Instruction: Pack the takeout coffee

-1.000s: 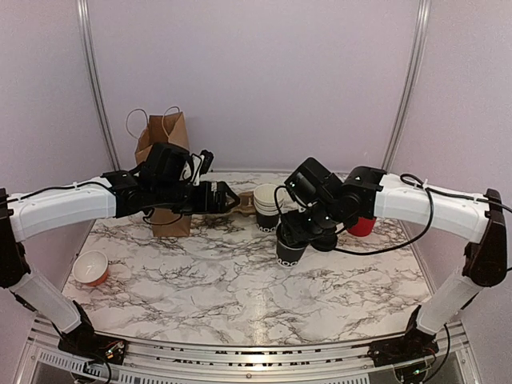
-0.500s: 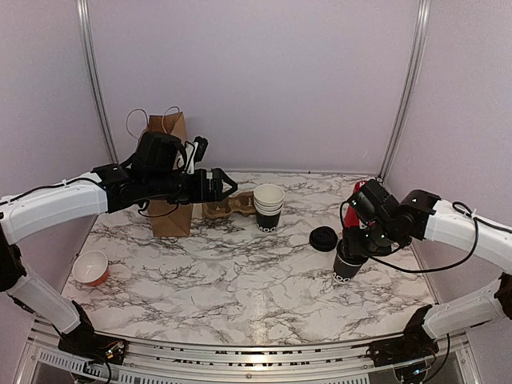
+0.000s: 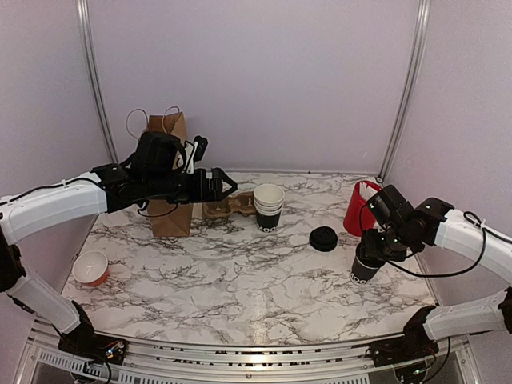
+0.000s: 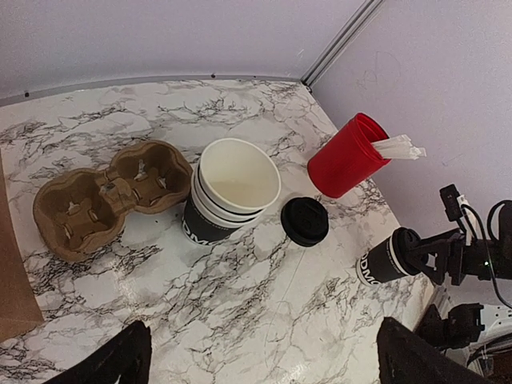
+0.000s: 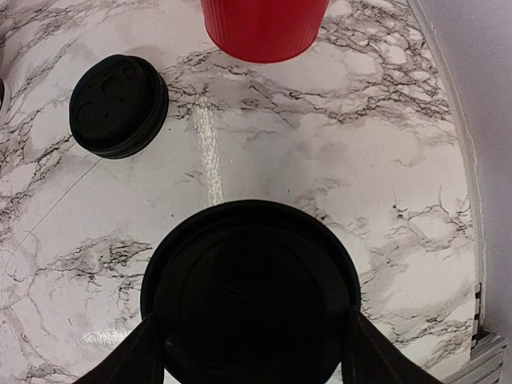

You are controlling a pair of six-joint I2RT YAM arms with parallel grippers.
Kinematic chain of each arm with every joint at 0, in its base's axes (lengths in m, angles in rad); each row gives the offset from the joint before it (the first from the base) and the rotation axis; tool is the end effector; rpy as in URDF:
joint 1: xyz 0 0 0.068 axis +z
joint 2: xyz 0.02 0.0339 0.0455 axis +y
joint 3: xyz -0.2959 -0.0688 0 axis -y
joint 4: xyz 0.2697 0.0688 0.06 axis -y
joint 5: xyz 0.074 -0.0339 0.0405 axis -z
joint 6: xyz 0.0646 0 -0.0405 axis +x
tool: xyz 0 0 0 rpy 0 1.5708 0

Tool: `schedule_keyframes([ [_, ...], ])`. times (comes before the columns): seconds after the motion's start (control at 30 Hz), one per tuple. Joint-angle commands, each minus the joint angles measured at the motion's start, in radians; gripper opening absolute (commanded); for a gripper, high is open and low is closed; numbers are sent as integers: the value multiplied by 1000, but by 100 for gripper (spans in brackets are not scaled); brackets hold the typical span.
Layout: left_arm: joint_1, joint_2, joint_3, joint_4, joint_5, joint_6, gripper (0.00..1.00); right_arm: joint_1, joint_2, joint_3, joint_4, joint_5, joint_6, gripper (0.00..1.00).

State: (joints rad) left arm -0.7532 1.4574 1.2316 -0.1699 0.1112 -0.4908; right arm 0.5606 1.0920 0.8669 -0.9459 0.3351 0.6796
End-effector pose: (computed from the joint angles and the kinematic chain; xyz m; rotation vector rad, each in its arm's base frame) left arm 0.2798 -0.2722 0.3523 0.3486 2.0522 -0.9013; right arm 0.1913 0.0950 0.2501 0.2459 2.6153 -0.0523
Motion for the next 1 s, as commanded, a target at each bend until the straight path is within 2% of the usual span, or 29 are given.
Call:
schedule_keyframes([
  [0.0,6,-33,14,-11,-5,3,99,-8,-12,31,3,8,-6,68],
  [0.63,8,-49,1,-11,-5,3,99,-8,-8,70,-8,-6,-15,84],
  [0.97,8,-55,8,-11,-7,6,99,-8,-6,142,-26,3,-36,86],
])
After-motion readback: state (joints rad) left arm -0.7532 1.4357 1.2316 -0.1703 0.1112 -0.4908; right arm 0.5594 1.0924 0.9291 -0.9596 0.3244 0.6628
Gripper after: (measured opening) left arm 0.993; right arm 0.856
